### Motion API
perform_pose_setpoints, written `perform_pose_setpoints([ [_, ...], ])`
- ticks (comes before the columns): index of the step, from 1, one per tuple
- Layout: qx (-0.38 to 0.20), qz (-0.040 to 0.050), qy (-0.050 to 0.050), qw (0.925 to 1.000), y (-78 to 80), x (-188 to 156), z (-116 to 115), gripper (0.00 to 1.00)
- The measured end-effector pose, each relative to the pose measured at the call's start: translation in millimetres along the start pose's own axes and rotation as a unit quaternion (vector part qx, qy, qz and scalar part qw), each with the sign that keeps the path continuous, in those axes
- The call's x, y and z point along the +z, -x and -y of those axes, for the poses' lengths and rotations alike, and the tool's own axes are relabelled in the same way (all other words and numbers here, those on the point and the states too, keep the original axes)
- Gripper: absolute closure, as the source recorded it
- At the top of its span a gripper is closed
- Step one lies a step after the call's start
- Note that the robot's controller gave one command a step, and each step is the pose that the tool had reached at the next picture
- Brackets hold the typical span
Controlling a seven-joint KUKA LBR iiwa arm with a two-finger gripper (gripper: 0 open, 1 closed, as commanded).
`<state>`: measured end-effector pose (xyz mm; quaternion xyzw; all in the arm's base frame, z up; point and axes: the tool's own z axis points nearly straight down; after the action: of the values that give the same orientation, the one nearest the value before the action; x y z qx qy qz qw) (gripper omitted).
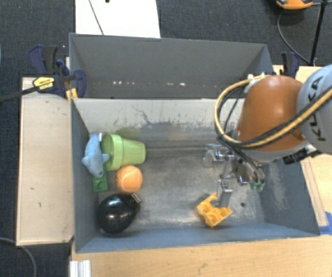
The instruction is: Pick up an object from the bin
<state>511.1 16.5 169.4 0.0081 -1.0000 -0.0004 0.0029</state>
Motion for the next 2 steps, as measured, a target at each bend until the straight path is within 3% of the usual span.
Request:
perform_pose_setpoints([
  [1,0.0,0.0042,0.0,1.0,1.8,-4,0,0.0],
  [2,-0.046,0.0043,0.0,0.9989,-12.4,46,11,0.0],
])
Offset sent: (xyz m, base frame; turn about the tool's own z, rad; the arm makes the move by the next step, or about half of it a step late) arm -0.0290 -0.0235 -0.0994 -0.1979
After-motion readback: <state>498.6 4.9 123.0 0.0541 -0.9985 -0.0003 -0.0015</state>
